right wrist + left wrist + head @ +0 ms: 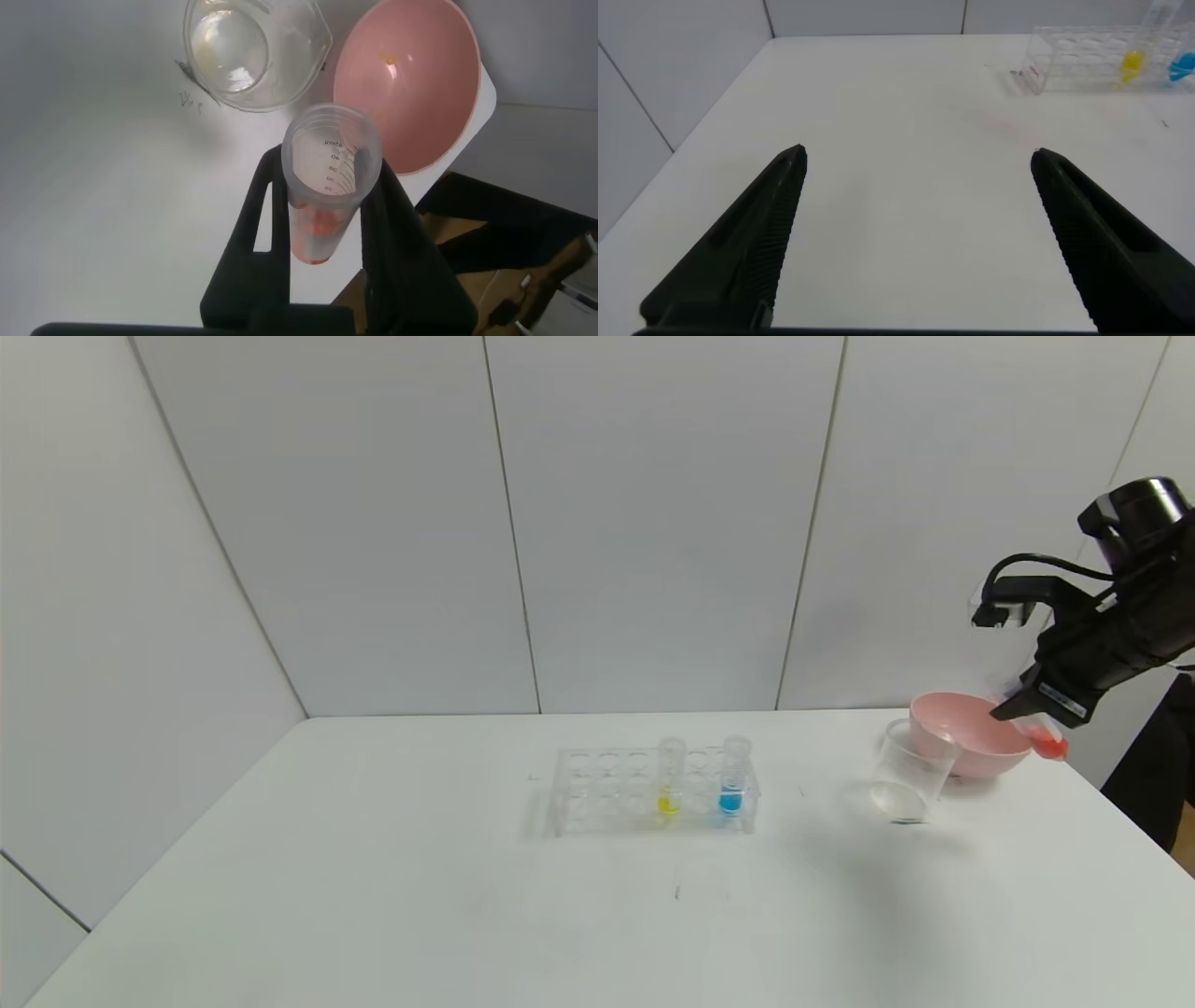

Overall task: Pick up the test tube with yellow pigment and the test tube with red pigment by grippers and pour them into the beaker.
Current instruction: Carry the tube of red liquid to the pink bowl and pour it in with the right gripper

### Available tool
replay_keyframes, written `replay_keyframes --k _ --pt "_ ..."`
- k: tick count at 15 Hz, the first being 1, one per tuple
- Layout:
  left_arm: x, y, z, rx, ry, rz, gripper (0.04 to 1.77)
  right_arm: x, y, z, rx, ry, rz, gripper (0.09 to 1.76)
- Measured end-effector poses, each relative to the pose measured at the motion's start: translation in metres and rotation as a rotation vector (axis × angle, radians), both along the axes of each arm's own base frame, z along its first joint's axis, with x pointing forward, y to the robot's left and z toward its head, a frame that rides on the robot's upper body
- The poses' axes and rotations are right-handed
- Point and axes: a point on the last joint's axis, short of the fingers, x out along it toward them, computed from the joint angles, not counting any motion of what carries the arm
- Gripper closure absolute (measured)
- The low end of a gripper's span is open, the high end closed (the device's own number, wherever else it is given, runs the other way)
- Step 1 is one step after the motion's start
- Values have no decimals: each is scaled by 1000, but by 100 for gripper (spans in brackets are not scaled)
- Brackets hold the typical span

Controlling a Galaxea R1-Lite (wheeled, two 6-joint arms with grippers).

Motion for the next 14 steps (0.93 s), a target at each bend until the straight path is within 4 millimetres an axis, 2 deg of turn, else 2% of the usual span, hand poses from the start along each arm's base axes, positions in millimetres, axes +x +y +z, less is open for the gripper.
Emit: replay_keyframes --k 8,14 --pt "0 0 0 0 0 0 9 26 5 -28 -48 39 0 135" --pt "0 0 0 0 0 0 9 31 8 -37 -134 66 -10 135"
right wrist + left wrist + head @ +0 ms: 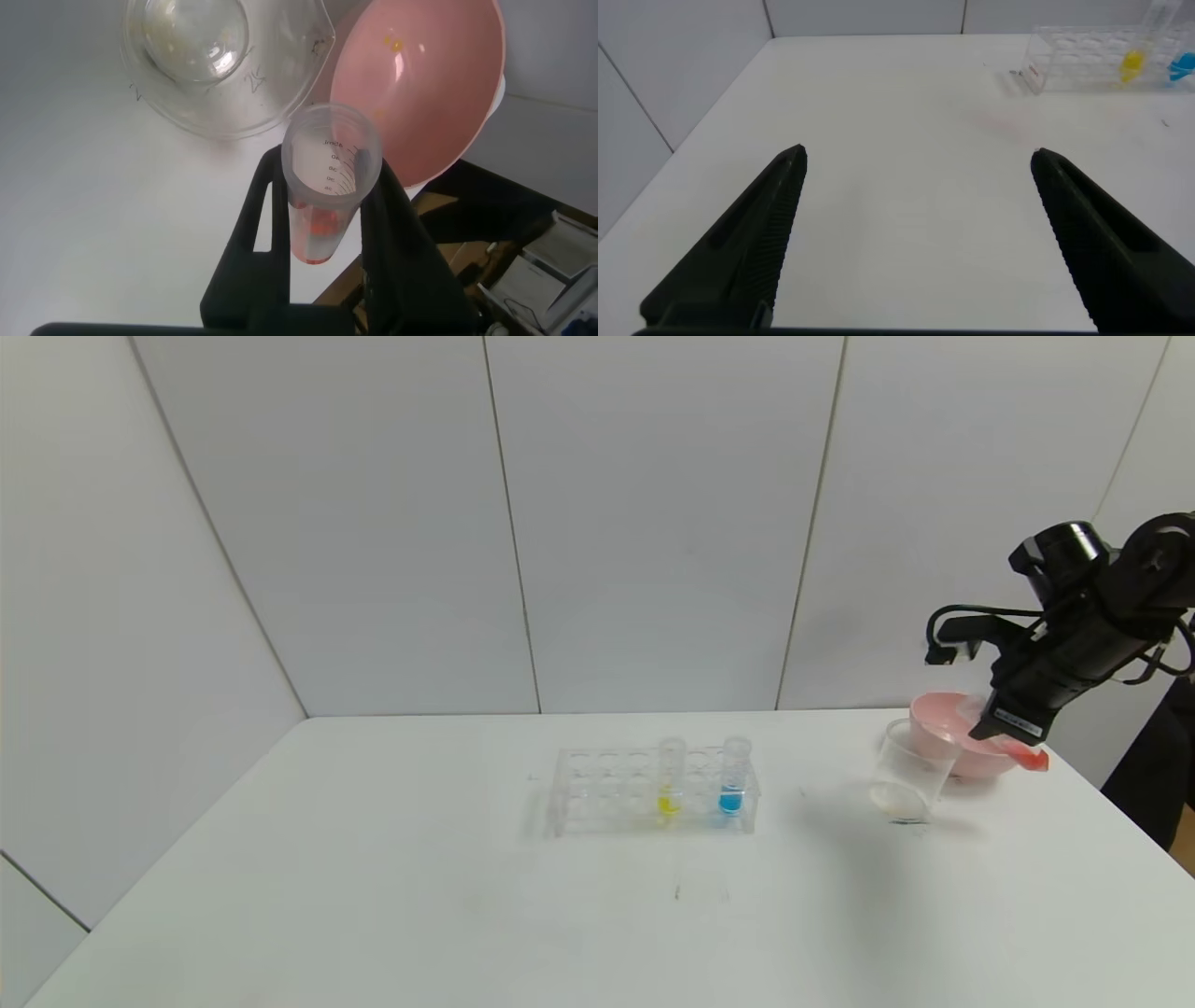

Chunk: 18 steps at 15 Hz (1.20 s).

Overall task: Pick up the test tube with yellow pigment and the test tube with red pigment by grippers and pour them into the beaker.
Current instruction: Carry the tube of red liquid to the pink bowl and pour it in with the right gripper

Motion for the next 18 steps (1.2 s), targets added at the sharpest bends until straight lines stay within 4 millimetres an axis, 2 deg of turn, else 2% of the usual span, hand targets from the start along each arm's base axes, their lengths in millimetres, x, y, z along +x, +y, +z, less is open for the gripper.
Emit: replay_keyframes --k 6,11,18 --pt "0 0 0 0 0 0 9 6 13 0 -104 -24 6 135" --pt "0 0 0 0 0 0 9 4 17 -2 -166 10 24 135" --pt "0 0 0 0 0 0 9 3 35 -2 -268 21 70 135"
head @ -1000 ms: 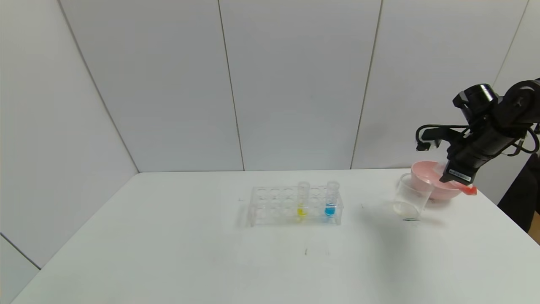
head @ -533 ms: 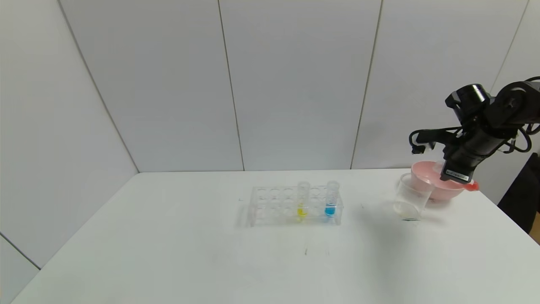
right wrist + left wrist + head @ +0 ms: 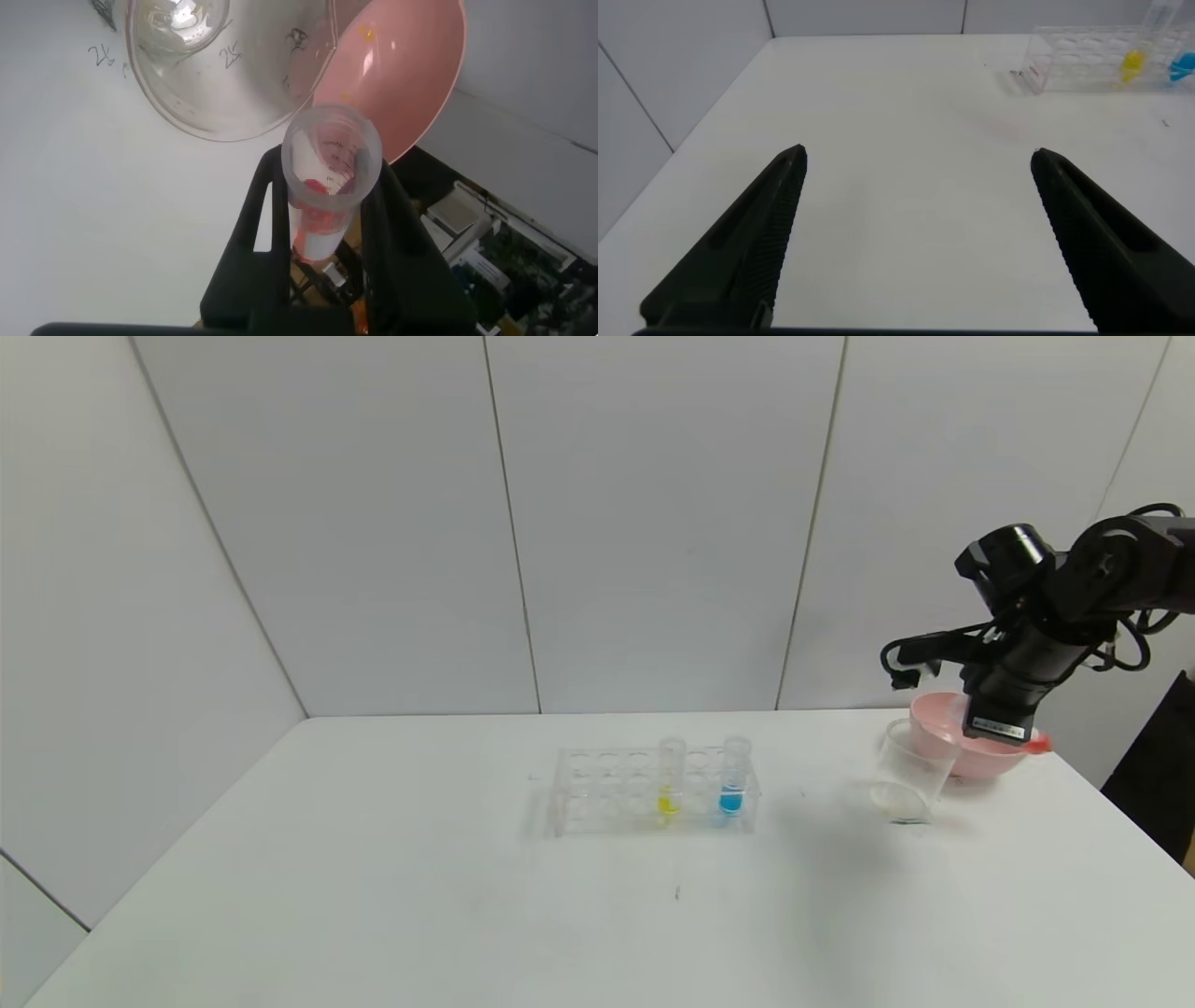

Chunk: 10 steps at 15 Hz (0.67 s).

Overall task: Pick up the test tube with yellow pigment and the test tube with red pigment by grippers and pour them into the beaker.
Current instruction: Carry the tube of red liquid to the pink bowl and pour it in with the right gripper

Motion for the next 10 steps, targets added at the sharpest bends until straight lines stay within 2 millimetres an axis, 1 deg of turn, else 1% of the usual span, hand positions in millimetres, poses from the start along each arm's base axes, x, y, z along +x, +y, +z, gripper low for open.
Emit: replay_keyframes --k 5,10 --pt "0 0 0 0 0 0 9 2 1 -3 -91 6 -12 135" --pt "0 0 0 0 0 0 9 2 7 -3 -121 7 -4 135"
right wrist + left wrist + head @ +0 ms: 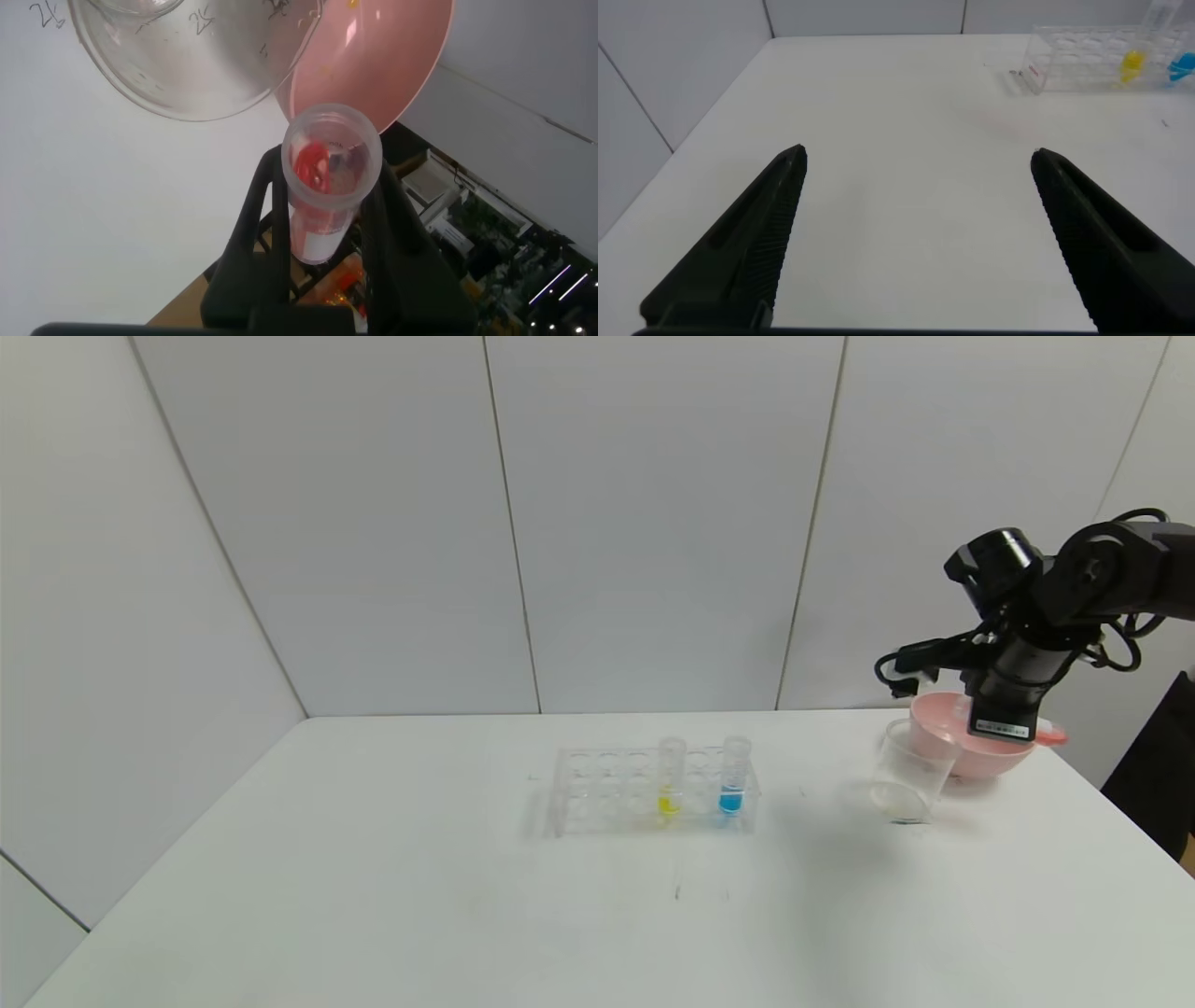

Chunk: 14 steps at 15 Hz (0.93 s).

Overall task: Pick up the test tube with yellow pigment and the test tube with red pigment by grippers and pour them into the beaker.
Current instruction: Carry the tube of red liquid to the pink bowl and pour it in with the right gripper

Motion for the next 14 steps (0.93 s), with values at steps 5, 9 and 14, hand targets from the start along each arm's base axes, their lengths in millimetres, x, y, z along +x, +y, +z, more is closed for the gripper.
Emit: replay_keyframes --k 5,9,14 --pt "0 0 0 0 0 0 9 2 7 -5 -37 14 6 135" --pt "0 0 0 0 0 0 9 5 14 -12 -66 27 7 135" --pt "0 0 0 0 0 0 9 8 24 -19 -118 28 3 135"
